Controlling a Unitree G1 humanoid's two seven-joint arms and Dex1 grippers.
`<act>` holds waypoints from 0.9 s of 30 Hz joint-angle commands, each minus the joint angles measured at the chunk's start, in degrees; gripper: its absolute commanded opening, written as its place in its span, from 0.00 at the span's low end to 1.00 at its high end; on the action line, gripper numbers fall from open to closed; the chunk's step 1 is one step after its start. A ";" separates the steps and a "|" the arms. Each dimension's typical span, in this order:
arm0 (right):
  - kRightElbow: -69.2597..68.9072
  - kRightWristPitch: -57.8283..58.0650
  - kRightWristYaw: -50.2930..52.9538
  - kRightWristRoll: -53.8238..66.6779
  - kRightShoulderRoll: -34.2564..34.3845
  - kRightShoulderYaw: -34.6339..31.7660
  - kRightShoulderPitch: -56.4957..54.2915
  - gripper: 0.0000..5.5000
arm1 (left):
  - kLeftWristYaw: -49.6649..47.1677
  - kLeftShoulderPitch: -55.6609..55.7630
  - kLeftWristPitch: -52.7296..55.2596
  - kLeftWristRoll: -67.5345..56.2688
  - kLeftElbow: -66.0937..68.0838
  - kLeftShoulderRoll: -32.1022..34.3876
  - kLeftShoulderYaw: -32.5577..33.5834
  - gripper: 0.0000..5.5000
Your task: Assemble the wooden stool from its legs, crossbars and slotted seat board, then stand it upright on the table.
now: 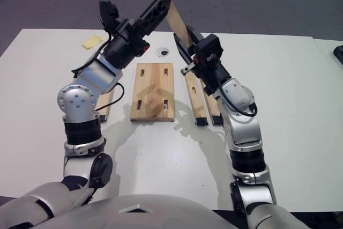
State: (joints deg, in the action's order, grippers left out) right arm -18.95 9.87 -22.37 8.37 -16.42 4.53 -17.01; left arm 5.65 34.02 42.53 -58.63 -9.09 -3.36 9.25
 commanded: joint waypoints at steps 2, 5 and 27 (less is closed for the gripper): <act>-0.24 0.36 -0.55 -1.08 -0.42 1.05 0.78 0.24 | -0.37 1.15 -0.42 0.28 0.32 -0.33 -0.11 0.98; 0.01 0.46 -0.65 -1.04 -0.38 1.08 0.99 0.24 | -0.34 1.18 -0.61 0.19 0.39 -0.50 0.10 0.91; 0.19 0.49 -2.98 -1.15 -0.68 1.69 1.93 0.24 | 1.09 1.19 -0.87 1.21 1.06 -0.03 -1.25 0.24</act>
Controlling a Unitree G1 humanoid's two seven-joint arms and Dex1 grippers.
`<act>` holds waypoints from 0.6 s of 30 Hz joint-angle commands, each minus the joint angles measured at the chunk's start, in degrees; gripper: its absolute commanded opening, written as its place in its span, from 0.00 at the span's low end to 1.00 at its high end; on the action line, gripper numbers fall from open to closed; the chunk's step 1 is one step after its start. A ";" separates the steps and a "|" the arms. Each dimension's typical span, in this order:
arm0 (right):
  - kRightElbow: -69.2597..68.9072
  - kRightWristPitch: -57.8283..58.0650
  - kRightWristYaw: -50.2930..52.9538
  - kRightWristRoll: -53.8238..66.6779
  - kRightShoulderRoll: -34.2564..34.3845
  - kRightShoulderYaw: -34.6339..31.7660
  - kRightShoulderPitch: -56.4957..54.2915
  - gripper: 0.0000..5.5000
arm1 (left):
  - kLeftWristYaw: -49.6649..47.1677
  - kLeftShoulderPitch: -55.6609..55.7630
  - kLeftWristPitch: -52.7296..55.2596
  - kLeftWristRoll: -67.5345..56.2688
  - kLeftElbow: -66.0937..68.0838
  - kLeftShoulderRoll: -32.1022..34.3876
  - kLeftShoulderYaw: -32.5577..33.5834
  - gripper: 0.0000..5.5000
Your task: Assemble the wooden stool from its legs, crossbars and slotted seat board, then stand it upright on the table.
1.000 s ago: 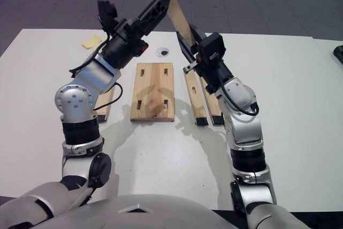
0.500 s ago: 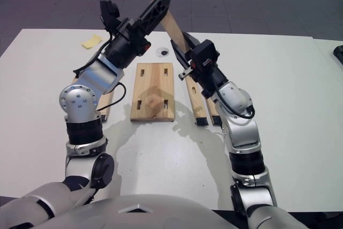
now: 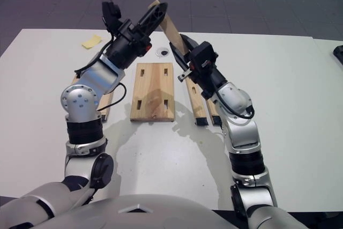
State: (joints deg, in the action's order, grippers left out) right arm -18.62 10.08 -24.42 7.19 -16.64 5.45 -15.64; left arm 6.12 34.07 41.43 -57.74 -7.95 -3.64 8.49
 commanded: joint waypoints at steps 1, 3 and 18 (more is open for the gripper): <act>-0.22 0.35 -1.13 0.06 -0.50 0.86 0.67 0.24 | 0.69 1.16 0.23 0.35 -0.04 0.28 -0.47 0.21; -0.24 0.37 -1.45 0.09 -0.53 1.08 0.78 0.24 | 0.95 1.05 0.27 0.46 0.02 0.32 -0.61 0.16; 1.44 0.93 -0.80 -2.41 -0.73 2.76 0.93 0.30 | 4.69 -0.68 -2.99 4.87 -0.10 2.71 -0.95 0.08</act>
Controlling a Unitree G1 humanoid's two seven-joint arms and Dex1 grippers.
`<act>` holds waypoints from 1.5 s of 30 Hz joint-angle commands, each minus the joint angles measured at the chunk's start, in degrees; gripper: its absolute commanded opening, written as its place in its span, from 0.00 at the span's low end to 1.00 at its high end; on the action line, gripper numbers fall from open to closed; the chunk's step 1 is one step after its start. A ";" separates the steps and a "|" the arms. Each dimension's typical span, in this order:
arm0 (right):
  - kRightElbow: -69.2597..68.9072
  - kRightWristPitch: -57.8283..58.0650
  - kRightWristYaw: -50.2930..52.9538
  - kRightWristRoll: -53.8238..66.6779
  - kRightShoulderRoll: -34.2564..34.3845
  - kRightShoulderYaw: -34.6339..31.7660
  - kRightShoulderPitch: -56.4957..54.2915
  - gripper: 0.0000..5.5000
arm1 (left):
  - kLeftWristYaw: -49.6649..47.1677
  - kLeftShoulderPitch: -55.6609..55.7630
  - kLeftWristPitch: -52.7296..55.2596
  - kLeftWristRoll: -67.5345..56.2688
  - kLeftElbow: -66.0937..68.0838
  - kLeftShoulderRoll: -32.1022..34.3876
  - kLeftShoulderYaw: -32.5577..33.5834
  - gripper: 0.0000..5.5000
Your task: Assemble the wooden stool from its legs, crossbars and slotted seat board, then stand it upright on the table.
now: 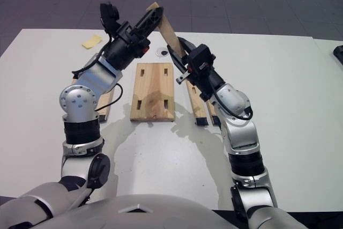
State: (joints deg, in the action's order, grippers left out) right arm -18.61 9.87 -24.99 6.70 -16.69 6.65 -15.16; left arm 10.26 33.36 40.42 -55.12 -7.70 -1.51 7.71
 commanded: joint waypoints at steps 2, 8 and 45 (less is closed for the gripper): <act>2.67 1.81 0.52 -3.18 -0.80 1.84 0.43 0.36 | 1.02 -0.09 -3.46 4.49 -0.18 1.18 -0.45 0.07; 10.76 5.60 6.87 -9.96 -1.17 0.91 0.72 0.52 | 1.25 -0.51 -8.90 10.34 1.43 3.19 1.16 0.07; 15.43 5.93 30.32 -13.87 8.23 -11.13 -6.50 0.98 | 3.33 -19.48 -33.08 31.10 15.67 15.64 13.32 0.07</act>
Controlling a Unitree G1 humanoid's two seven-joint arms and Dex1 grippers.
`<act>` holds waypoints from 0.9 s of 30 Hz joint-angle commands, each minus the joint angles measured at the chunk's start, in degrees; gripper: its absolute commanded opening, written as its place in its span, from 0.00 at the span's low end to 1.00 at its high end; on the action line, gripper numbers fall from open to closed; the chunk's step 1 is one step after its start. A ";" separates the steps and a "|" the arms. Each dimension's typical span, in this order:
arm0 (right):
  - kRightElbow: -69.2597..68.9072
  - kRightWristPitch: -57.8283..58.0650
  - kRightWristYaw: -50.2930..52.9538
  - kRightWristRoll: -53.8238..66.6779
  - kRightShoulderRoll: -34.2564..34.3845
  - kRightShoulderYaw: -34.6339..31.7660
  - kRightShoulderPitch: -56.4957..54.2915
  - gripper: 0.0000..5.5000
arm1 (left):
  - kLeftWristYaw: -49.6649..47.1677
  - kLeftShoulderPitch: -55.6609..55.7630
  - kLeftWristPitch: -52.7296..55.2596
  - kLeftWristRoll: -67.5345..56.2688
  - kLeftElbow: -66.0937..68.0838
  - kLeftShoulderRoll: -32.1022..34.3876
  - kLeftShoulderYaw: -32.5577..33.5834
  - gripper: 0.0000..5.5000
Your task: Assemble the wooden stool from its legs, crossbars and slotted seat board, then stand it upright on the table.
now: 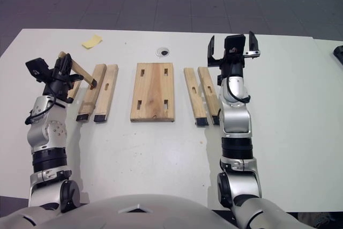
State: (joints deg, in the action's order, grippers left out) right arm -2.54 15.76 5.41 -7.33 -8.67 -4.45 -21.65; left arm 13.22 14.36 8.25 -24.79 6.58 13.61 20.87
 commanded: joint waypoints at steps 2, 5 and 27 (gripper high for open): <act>-0.66 -0.02 -0.16 0.17 0.20 0.01 0.00 0.98 | 0.49 -0.11 -1.73 0.94 2.96 0.41 0.23 0.07; -0.76 0.05 -0.42 0.19 0.17 0.14 0.22 0.98 | 0.72 -0.08 -3.16 1.79 5.87 0.48 0.00 0.07; -1.15 0.58 -1.35 0.52 0.11 0.26 -0.48 0.98 | 1.04 -0.04 -3.47 -2.65 6.89 0.07 1.99 0.07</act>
State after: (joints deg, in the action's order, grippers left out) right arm -3.64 15.81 4.52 -7.21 -8.60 -4.31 -21.19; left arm 14.51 14.44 4.33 -27.96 12.16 13.86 22.88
